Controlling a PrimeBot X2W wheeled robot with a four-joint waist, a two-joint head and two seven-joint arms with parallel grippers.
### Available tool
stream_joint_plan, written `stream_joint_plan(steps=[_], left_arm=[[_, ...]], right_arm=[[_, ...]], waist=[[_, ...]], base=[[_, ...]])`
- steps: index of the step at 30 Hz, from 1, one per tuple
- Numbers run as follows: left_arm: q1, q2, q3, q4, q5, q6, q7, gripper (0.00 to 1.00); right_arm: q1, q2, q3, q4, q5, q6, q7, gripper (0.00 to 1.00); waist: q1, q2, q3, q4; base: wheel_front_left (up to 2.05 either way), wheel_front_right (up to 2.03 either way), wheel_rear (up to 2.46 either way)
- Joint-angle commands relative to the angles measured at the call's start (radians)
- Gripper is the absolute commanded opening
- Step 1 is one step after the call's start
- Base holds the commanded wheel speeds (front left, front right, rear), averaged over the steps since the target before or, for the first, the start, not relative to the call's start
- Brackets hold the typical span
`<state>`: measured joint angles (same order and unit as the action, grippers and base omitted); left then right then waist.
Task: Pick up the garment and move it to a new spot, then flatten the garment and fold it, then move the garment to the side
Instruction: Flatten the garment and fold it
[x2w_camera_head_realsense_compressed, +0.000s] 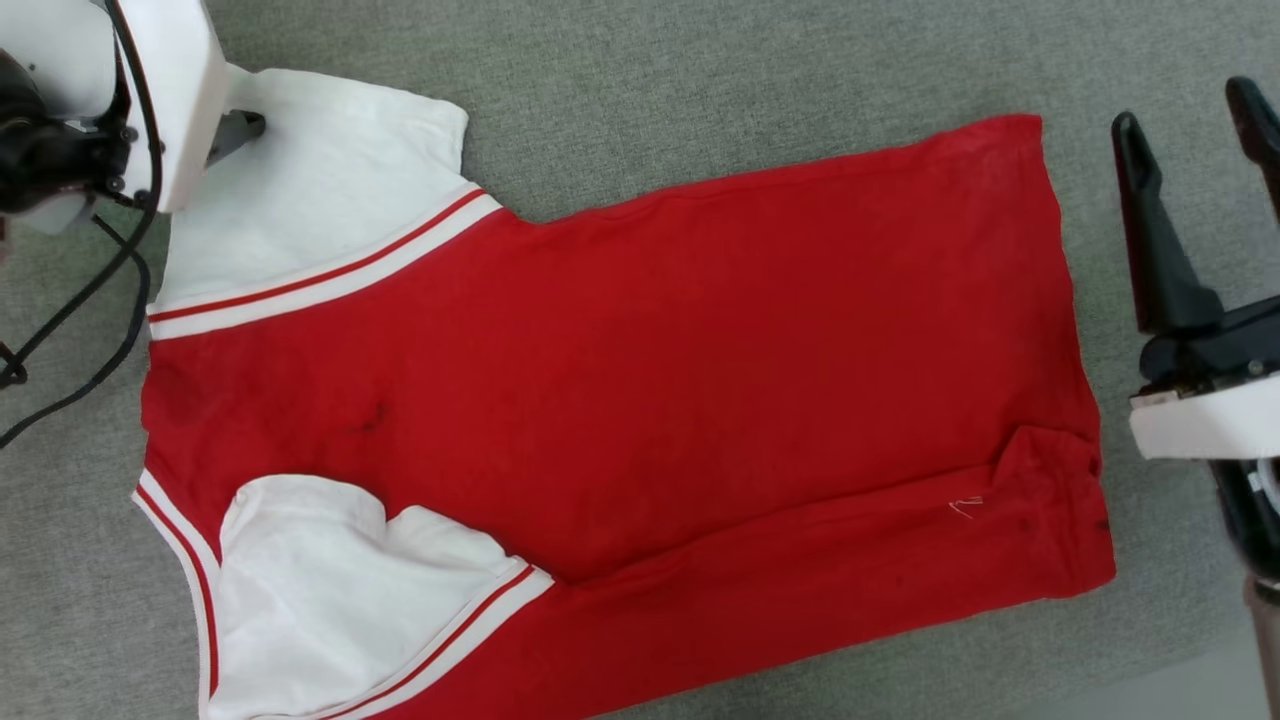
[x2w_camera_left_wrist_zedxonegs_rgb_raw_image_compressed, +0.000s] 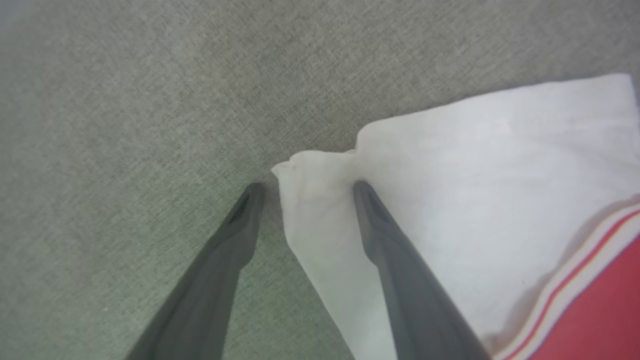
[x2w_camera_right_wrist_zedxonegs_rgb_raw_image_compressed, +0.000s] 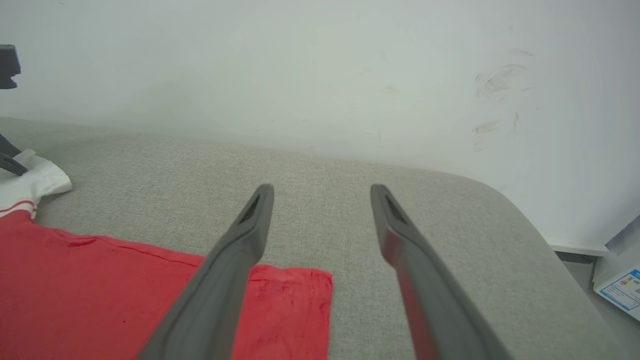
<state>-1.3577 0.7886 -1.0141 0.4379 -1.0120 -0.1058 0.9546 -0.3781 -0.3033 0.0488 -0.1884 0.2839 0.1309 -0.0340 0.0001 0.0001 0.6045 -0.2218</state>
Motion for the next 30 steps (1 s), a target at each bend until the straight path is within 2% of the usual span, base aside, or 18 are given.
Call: stream_joint_plan(steps=[1, 5, 9, 15, 19, 21, 24, 27, 30], left_arm=[[0.048, -0.011, -0.029, 0.016, 0.002, -0.006, -0.004, 0.00], [0.030, -0.010, -0.023, 0.007, 0.008, -0.013, -0.036, 0.00], [0.019, -0.025, -0.027, -0.021, 0.008, -0.018, -0.075, 0.00], [0.033, -0.045, -0.043, -0.069, -0.002, -0.023, -0.130, 0.00], [0.027, -0.056, -0.058, -0.090, 0.005, -0.022, -0.156, 0.00], [0.017, -0.063, -0.064, -0.106, 0.005, -0.023, -0.169, 0.00], [0.004, -0.066, -0.072, -0.125, 0.008, -0.023, -0.186, 0.00], [-0.013, -0.073, -0.076, -0.141, 0.005, -0.023, -0.202, 0.00], [-0.034, -0.075, -0.084, -0.153, 0.006, -0.023, -0.211, 0.00]], right_arm=[[-0.024, -0.019, -0.002, 0.005, 0.008, -0.001, 0.005, 1.00], [-0.080, -0.085, 0.006, 0.014, 0.011, -0.001, 0.054, 1.00], [-0.174, -0.210, 0.072, 0.037, 0.059, 0.000, 0.218, 1.00], [-0.344, -0.416, 0.274, 0.110, 0.265, -0.001, 0.638, 1.00], [-0.454, -0.502, 0.397, 0.169, 0.392, -0.001, 0.885, 1.00], [-0.499, -0.514, 0.436, 0.214, 0.448, -0.001, 0.984, 1.00], [-0.549, -0.500, 0.460, 0.290, 0.489, 0.000, 1.079, 1.00], [-0.573, -0.463, 0.478, 0.361, 0.495, 0.000, 1.114, 1.00], [-0.575, -0.422, 0.487, 0.424, 0.487, -0.001, 1.088, 1.00]], waist=[[-0.0001, -0.0001, -0.009, 0.003], [-0.0001, -0.0001, -0.043, 0.020], [-0.0001, -0.0001, -0.081, 0.049], [-0.0001, -0.0001, -0.113, 0.097], [-0.0001, -0.0001, -0.109, 0.128], [-0.0001, -0.0001, -0.102, 0.143], [-0.0001, -0.0001, -0.087, 0.164], [-0.0001, -0.0001, -0.069, 0.180], [-0.0001, -0.0001, -0.049, 0.192]], base=[[0.00, 0.00, 0.00], [0.00, 0.00, 0.00], [0.00, 0.00, 0.00], [0.00, 0.00, 0.00], [0.00, 0.00, 0.00], [0.00, 0.00, 0.00], [0.00, 0.00, 0.00], [0.00, 0.00, 0.00], [0.00, 0.00, 0.00]])
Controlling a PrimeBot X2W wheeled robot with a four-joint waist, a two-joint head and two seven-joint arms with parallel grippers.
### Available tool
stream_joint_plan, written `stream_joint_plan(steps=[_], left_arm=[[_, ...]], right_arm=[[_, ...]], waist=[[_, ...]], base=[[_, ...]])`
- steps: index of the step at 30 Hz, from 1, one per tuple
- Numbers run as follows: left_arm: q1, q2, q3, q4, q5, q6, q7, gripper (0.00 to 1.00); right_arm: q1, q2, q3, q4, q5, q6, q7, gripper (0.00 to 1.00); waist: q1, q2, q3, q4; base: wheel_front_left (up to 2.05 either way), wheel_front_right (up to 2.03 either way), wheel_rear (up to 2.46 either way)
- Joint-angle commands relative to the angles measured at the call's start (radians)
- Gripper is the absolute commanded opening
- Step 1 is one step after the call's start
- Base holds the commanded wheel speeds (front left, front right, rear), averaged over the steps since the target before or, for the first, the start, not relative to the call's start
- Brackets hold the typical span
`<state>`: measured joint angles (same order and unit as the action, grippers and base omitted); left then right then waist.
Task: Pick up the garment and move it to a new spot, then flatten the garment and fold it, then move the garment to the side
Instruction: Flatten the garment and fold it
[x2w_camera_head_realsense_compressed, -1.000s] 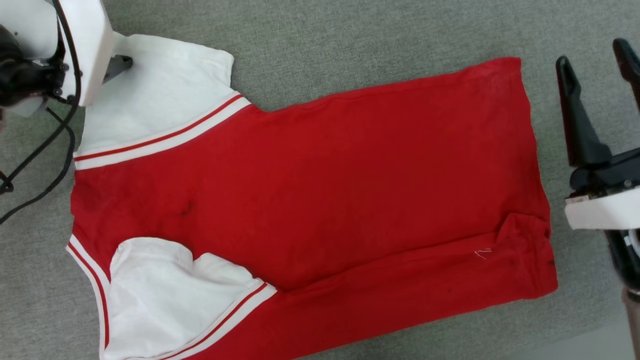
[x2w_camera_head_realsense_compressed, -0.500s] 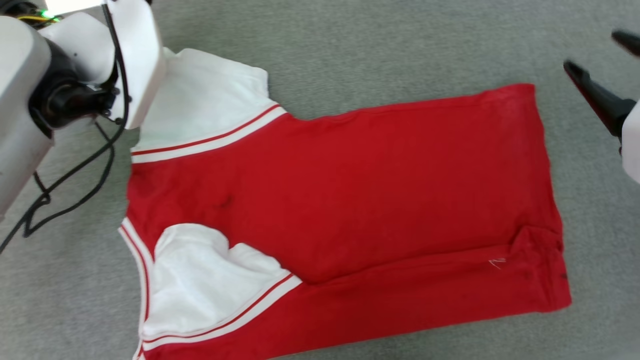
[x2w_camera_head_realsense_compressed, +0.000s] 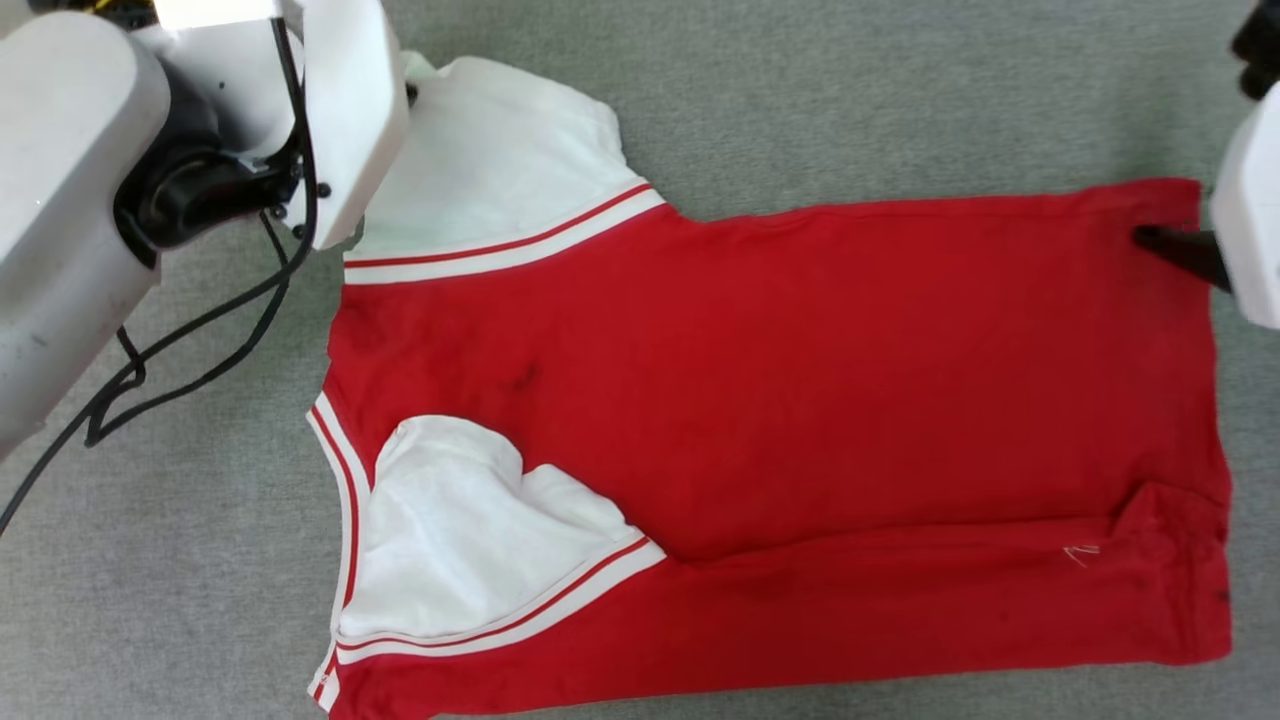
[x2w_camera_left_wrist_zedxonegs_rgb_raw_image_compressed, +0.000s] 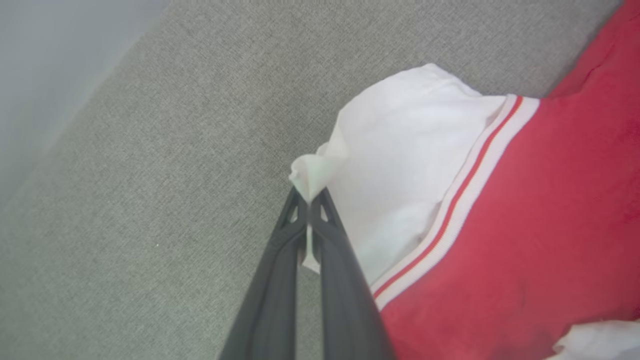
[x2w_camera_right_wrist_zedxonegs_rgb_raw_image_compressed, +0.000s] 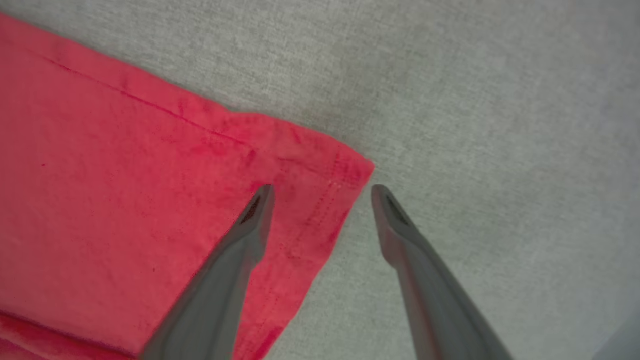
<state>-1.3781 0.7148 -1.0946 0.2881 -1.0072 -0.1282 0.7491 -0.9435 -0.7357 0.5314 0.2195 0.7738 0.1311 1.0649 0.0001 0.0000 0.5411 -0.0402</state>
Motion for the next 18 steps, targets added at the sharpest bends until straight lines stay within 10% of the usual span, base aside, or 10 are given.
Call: stream_joint_plan(steps=[1, 9, 10, 18], left_arm=[[-0.019, -0.003, -0.007, -0.006, 0.001, -0.001, -0.009, 0.00], [-0.037, 0.004, -0.049, -0.005, 0.000, -0.001, -0.052, 0.00], [-0.035, 0.007, -0.052, -0.001, -0.005, -0.001, -0.058, 0.00], [0.005, 0.028, -0.071, 0.011, -0.041, 0.000, -0.143, 0.00]], right_arm=[[-0.003, 0.022, 0.010, 0.037, -0.009, -0.001, -0.024, 1.00], [0.118, 0.084, 0.133, 0.166, 0.030, 0.000, -0.086, 0.98], [0.109, 0.077, 0.138, 0.170, 0.033, 0.000, -0.098, 0.00], [0.020, 0.027, 0.125, 0.162, 0.061, -0.001, -0.240, 0.00]], waist=[[-0.0001, 0.0000, 0.020, 0.014], [-0.0001, 0.0000, 0.026, 0.014], [-0.0001, 0.0000, 0.021, 0.011], [-0.0001, 0.0000, -0.066, 0.000]], base=[[0.00, 0.00, 0.00], [0.00, 0.00, 0.00], [0.00, 0.00, 0.00], [0.00, 0.00, 0.00]])
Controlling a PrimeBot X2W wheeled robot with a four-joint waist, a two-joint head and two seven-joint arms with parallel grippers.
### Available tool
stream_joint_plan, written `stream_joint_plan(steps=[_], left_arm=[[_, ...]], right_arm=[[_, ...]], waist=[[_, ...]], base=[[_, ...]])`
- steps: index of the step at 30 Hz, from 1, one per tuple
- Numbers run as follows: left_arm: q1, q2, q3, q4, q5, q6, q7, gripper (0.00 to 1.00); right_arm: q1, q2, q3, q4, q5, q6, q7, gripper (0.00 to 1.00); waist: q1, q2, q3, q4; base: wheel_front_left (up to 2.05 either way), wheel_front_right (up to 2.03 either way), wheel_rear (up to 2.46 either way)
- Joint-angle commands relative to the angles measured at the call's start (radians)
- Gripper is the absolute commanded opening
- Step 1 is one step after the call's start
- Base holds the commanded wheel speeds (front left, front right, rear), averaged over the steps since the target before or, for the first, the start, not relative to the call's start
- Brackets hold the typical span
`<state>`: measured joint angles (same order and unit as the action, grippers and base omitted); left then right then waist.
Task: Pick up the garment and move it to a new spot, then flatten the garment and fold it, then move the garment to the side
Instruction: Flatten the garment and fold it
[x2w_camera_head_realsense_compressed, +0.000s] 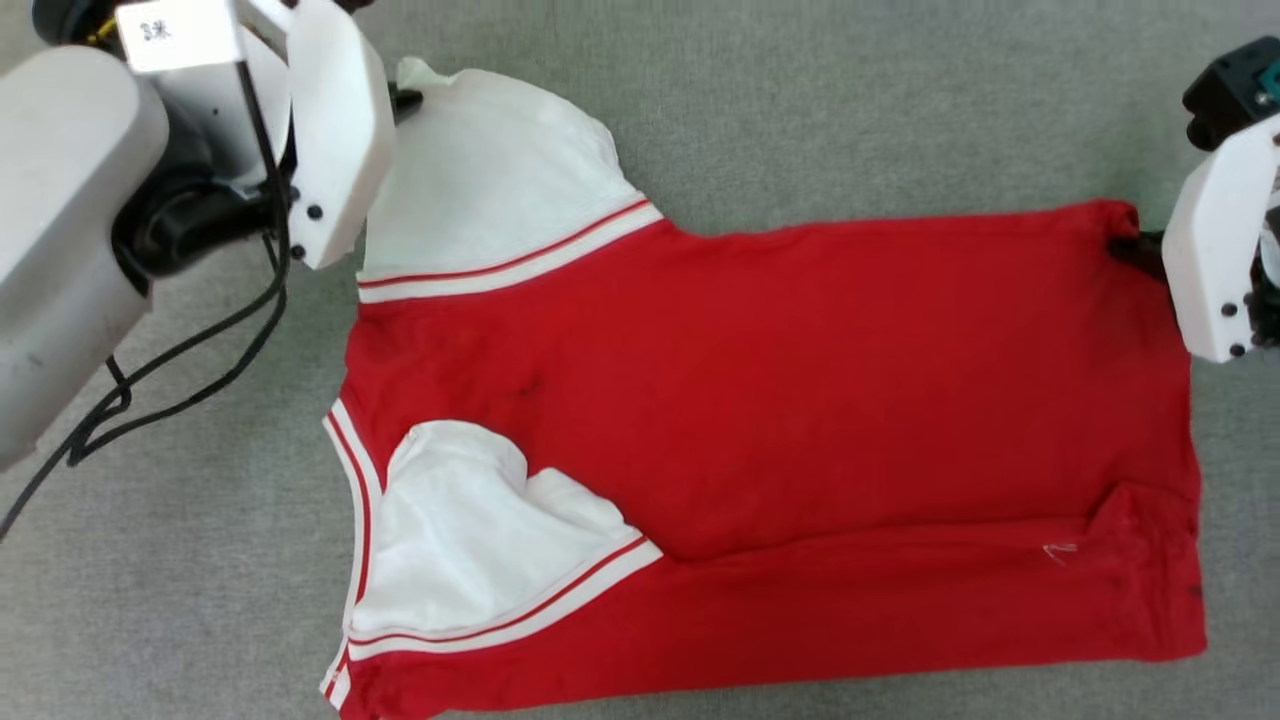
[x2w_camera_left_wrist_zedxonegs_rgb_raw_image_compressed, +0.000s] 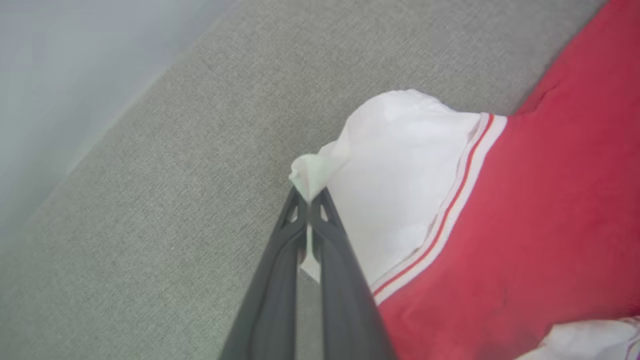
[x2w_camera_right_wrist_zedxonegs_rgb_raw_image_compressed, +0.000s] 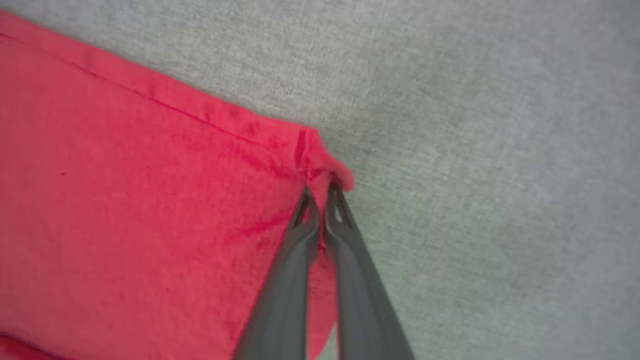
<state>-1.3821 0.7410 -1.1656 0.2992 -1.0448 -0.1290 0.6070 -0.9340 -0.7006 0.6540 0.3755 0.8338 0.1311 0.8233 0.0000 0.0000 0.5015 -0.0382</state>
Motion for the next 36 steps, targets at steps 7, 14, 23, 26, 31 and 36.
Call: stream_joint_plan(steps=[7, 14, 23, 26, 31, 36], left_arm=[[0.084, 0.036, -0.023, -0.044, -0.029, 0.000, -0.088, 0.00], [0.195, 0.096, -0.049, -0.132, -0.039, 0.011, -0.144, 0.00], [0.461, 0.236, -0.093, -0.364, -0.036, 0.109, -0.210, 0.00], [0.545, 0.261, -0.101, -0.409, -0.039, 0.135, -0.226, 0.00], [0.680, 0.258, -0.109, -0.432, -0.043, 0.164, -0.235, 0.00], [0.765, 0.225, -0.111, -0.394, -0.041, 0.179, -0.251, 0.00]], right_arm=[[0.060, -0.059, 0.042, -0.037, 0.042, -0.001, -0.163, 0.00], [0.153, -0.104, 0.085, -0.073, 0.057, -0.001, -0.271, 0.00], [0.379, -0.148, 0.100, -0.134, 0.074, -0.001, -0.382, 0.00], [0.444, -0.148, 0.088, -0.136, 0.085, -0.001, -0.405, 0.00], [0.530, -0.124, 0.087, -0.121, 0.080, -0.001, -0.425, 0.00], [0.564, -0.083, 0.098, -0.064, 0.071, -0.001, -0.420, 0.00]], waist=[[0.0000, 0.0000, -0.138, 0.017], [0.0000, 0.0000, -0.232, 0.026], [0.0000, 0.0000, -0.339, 0.022], [0.0000, 0.0000, -0.347, 0.019], [0.0000, 0.0000, -0.343, 0.016], [0.0000, 0.0000, -0.321, 0.012]], base=[[0.00, 0.00, 0.00], [0.00, 0.00, 0.00], [0.00, 0.00, 0.00], [0.00, 0.00, 0.00], [0.00, 0.00, 0.00], [0.00, 0.00, 0.00]])
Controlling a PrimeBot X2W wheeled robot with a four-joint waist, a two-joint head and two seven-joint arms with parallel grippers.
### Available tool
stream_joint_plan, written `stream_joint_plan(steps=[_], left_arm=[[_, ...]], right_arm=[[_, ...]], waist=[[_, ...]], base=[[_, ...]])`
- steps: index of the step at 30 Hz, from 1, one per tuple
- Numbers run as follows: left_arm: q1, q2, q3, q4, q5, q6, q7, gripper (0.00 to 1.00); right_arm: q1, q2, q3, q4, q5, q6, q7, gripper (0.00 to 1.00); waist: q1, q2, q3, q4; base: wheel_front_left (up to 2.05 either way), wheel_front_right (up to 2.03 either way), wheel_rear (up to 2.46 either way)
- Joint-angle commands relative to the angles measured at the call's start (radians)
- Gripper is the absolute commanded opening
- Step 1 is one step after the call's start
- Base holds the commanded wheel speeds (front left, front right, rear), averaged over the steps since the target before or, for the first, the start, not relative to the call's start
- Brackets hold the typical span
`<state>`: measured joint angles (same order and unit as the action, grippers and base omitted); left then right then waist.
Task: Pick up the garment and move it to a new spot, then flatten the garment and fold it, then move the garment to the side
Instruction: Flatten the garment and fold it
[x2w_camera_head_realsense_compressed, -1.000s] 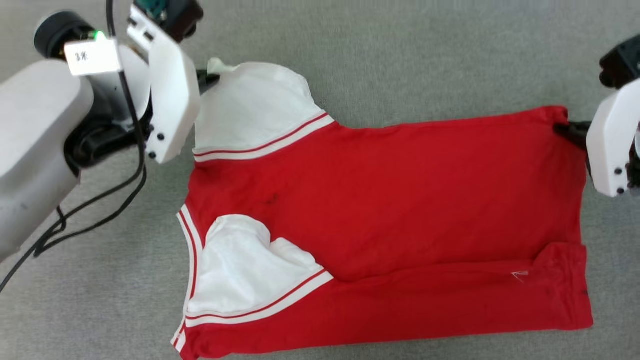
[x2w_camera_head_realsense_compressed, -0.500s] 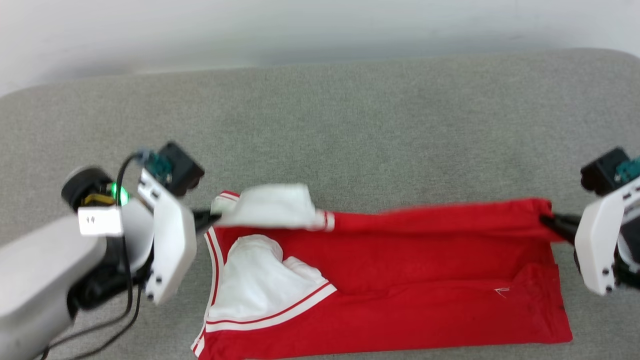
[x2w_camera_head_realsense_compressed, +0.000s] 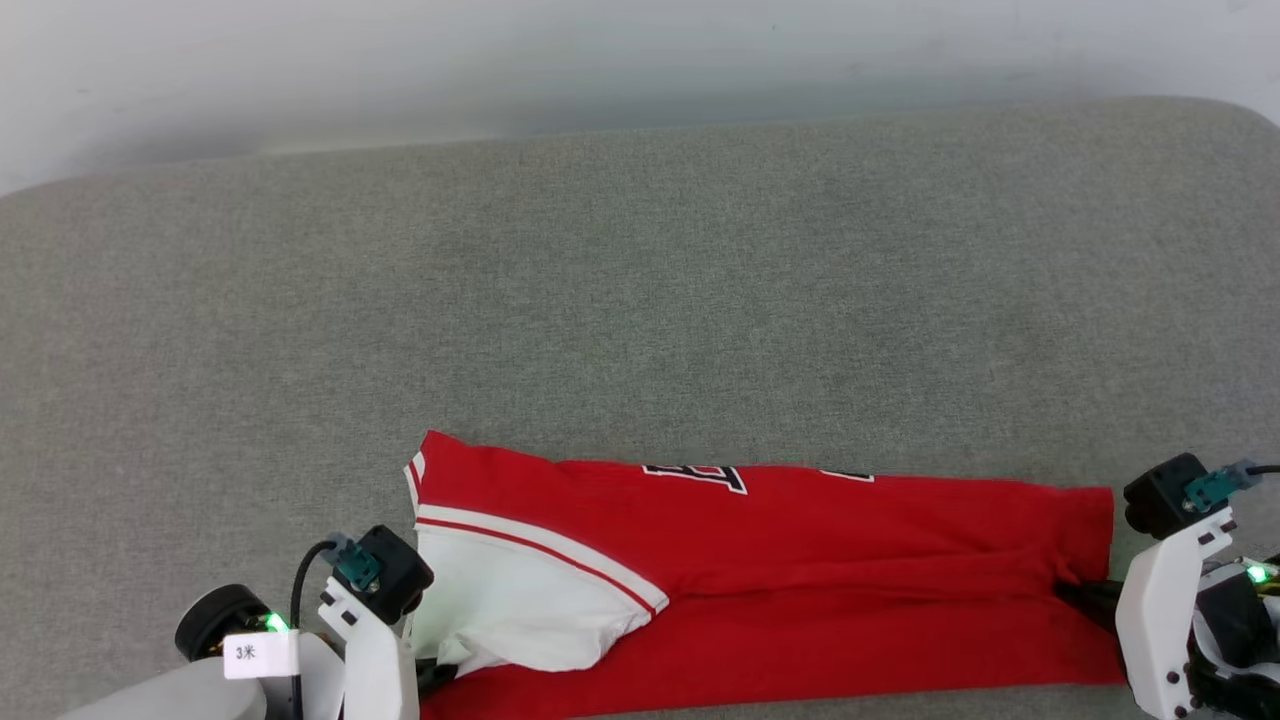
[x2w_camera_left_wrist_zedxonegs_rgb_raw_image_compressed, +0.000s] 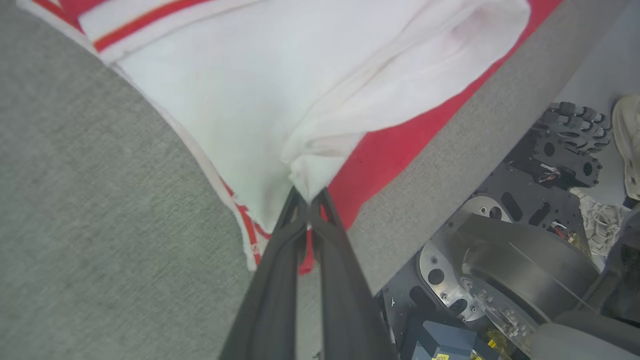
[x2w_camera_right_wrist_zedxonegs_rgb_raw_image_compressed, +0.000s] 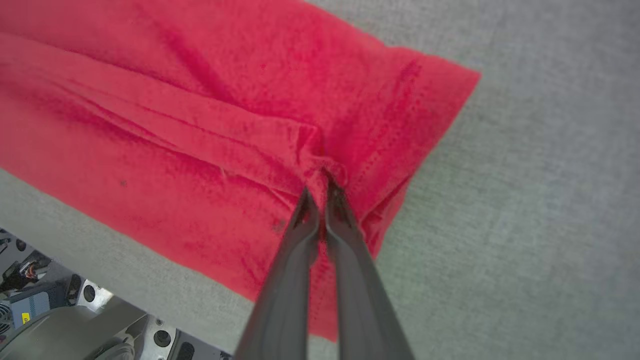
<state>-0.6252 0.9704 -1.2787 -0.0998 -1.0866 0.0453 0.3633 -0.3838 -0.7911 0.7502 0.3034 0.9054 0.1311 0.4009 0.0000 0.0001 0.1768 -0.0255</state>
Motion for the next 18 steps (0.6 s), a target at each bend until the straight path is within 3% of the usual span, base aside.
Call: stream_joint_plan(steps=[1, 3, 4, 5, 6, 12, 18], left_arm=[[0.017, -0.015, 0.002, 0.019, -0.004, 0.006, -0.015, 0.00], [0.034, -0.034, 0.006, 0.042, -0.020, 0.007, -0.035, 0.00], [0.038, -0.040, 0.014, 0.052, -0.021, 0.013, -0.053, 0.38], [0.039, -0.046, 0.021, 0.057, -0.013, 0.019, -0.077, 1.00], [0.043, -0.051, 0.023, 0.064, -0.003, 0.027, -0.097, 1.00], [0.072, -0.042, 0.063, 0.042, 0.045, 0.087, -0.247, 1.00], [0.109, -0.056, 0.137, 0.043, 0.110, 0.231, -0.461, 1.00]], right_arm=[[0.016, 0.014, 0.005, 0.021, -0.004, -0.001, -0.001, 0.00], [0.013, 0.029, 0.007, 0.050, -0.007, -0.001, -0.012, 0.00], [0.009, 0.036, 0.000, 0.063, -0.005, -0.001, -0.021, 0.00], [0.004, 0.041, -0.007, 0.071, -0.002, -0.001, -0.029, 0.35], [-0.001, 0.041, -0.012, 0.070, -0.004, -0.001, -0.040, 1.00], [0.003, -0.002, -0.061, -0.004, -0.005, -0.001, -0.119, 1.00], [0.045, -0.047, -0.186, -0.053, 0.029, -0.001, -0.193, 1.00]], waist=[[0.0000, -0.0001, 0.006, 0.001], [0.0000, -0.0001, 0.007, 0.001], [0.0000, -0.0001, 0.005, 0.000], [0.0000, -0.0001, 0.003, -0.001], [0.0000, -0.0001, -0.003, -0.001], [0.0000, -0.0001, -0.040, -0.005], [0.0000, -0.0001, -0.062, -0.004]], base=[[0.00, 0.00, 0.00], [0.00, 0.00, 0.00], [0.00, 0.00, 0.00], [0.00, 0.00, 0.00], [0.00, 0.00, 0.00], [0.00, 0.00, 0.00], [0.00, 0.00, 0.00]])
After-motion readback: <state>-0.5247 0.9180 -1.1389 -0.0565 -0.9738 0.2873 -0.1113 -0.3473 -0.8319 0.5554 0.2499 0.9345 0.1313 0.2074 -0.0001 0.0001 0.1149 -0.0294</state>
